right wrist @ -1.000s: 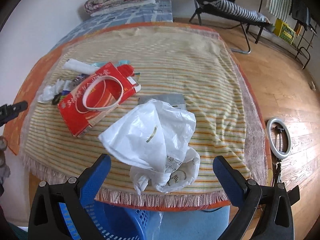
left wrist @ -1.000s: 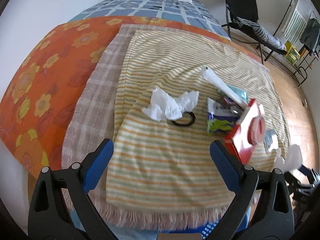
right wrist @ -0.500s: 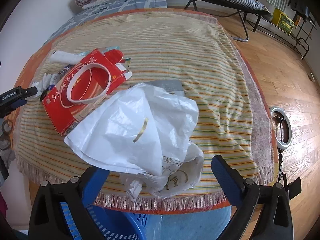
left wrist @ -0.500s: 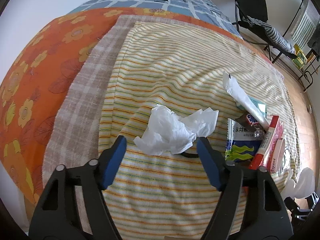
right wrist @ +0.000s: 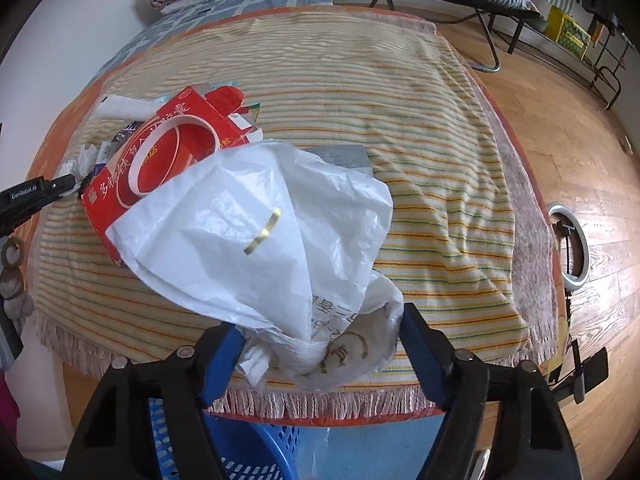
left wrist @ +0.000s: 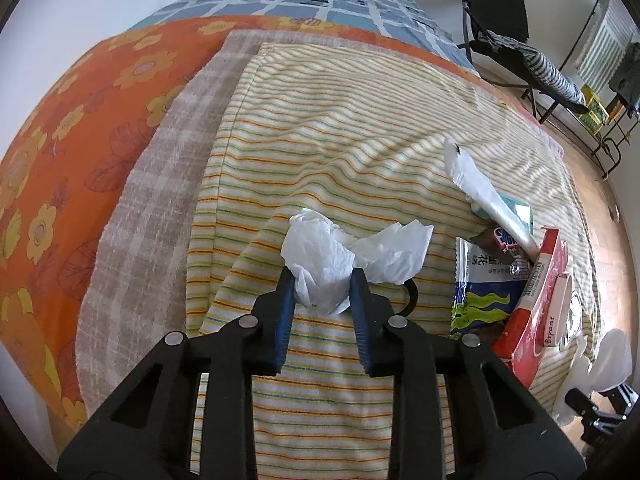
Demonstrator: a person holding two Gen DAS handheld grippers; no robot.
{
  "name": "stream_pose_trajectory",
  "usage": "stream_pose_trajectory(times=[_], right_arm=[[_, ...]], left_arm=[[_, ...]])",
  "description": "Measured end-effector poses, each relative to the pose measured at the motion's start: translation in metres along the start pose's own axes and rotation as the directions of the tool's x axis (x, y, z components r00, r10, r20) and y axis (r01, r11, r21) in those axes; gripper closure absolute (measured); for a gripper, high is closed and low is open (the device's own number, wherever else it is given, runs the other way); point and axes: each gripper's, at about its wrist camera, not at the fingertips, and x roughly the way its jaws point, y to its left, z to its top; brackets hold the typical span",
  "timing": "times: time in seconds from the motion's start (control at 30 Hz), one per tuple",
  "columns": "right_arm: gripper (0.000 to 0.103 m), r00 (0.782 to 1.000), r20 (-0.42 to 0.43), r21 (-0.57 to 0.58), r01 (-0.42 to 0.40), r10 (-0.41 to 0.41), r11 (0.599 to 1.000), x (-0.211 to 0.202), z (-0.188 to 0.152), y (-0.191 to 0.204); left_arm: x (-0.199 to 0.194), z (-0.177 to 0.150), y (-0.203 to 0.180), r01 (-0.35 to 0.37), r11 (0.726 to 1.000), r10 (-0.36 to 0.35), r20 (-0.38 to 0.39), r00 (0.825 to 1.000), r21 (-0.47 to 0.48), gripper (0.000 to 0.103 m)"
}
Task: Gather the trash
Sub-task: 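Close the left tool on the tissue while the right tool grips the white bag, then carry the tissue and bag with both tools over the blue basket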
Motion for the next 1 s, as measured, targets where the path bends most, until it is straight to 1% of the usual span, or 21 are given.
stream_pose_trajectory(times=[0.13,0.2,0.37,0.5,0.6,0.87,1.0], right_arm=[[0.037,1.000,0.008,0.015,-0.019,0.019,1.000,-0.003,0.000,-0.004],[0.039,0.999,0.013,0.023,-0.035,0.034,0.999,-0.004,0.000,-0.006],[0.040,0.998,0.030,0.057,-0.065,0.063,0.996,-0.010,0.001,-0.011],[0.040,0.995,0.070,0.052,-0.081,0.077,0.995,-0.024,0.003,-0.008],[0.040,0.990,0.090,0.048,-0.109,0.105,0.993,-0.036,0.004,-0.004],[0.040,0.978,0.150,-0.021,-0.142,0.143,0.990,-0.066,-0.003,0.015],[0.040,0.974,0.156,-0.045,-0.160,0.166,0.986,-0.075,-0.009,0.021]], left_arm=[[-0.003,0.000,0.002,-0.003,1.000,0.003,0.006,1.000,-0.002,0.080],[-0.005,0.001,0.003,-0.008,1.000,0.008,0.012,1.000,0.000,0.082],[-0.014,0.002,0.007,-0.006,1.000,0.006,0.029,1.000,-0.012,0.083],[-0.024,0.003,0.009,0.001,1.000,-0.001,0.042,0.999,-0.014,0.083],[-0.035,0.001,0.007,0.011,1.000,-0.011,0.050,0.999,-0.010,0.083],[-0.070,-0.016,-0.003,0.033,0.999,-0.036,0.071,0.997,0.044,0.083],[-0.095,-0.028,-0.012,0.050,0.996,-0.057,0.088,0.994,0.075,0.083]])
